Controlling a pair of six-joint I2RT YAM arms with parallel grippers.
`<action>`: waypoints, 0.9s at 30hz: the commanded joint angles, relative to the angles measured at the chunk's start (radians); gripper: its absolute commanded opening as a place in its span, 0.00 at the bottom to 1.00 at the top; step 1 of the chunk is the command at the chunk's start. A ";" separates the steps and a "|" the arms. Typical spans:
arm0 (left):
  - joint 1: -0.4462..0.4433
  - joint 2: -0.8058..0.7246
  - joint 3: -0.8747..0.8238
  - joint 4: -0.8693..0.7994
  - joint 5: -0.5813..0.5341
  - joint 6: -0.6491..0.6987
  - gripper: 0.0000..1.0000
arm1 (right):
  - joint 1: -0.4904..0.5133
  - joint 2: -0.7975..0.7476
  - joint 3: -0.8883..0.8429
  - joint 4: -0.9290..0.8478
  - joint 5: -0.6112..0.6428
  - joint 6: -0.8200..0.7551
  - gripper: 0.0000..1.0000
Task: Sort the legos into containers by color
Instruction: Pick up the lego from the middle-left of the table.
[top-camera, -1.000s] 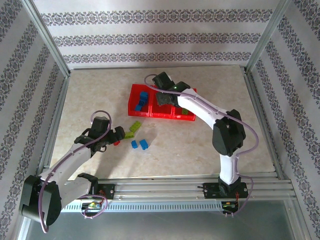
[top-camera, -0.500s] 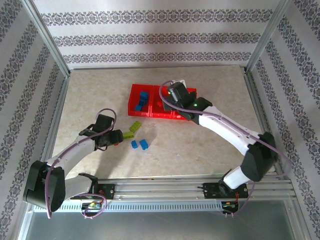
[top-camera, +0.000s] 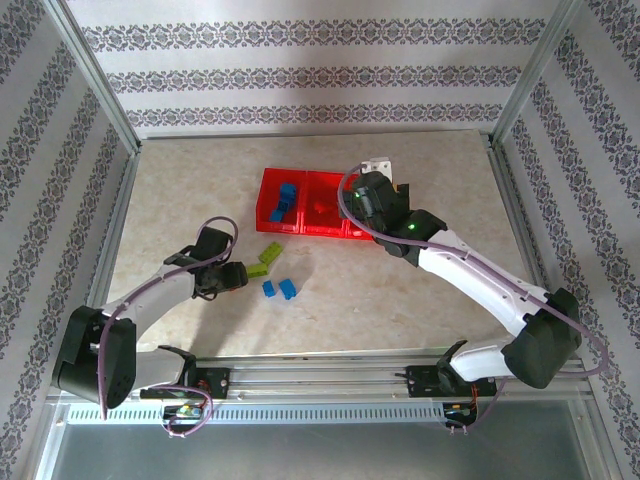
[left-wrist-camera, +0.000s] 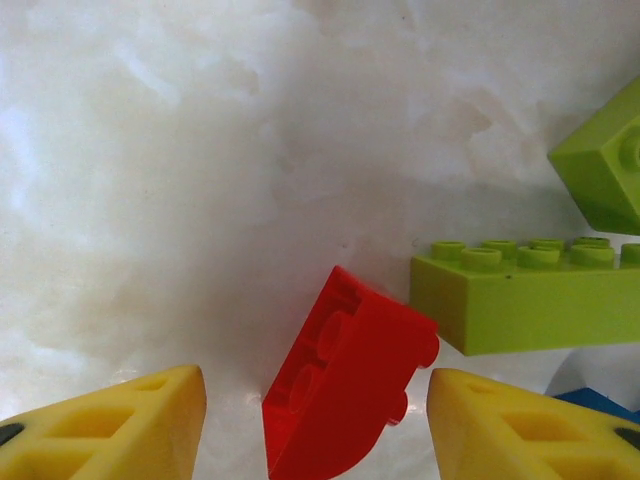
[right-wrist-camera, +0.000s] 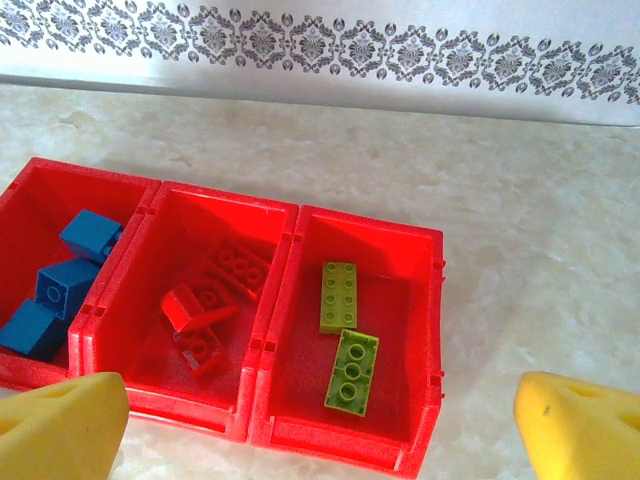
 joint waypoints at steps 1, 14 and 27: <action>-0.016 0.025 0.027 -0.031 0.005 0.021 0.60 | 0.006 0.002 -0.005 0.022 0.030 0.016 0.98; -0.017 0.077 0.044 0.010 -0.047 0.012 0.48 | 0.006 0.003 -0.007 0.022 0.027 0.016 0.98; -0.018 0.057 0.048 0.018 -0.063 -0.002 0.17 | 0.007 -0.004 -0.015 0.025 0.034 0.021 0.98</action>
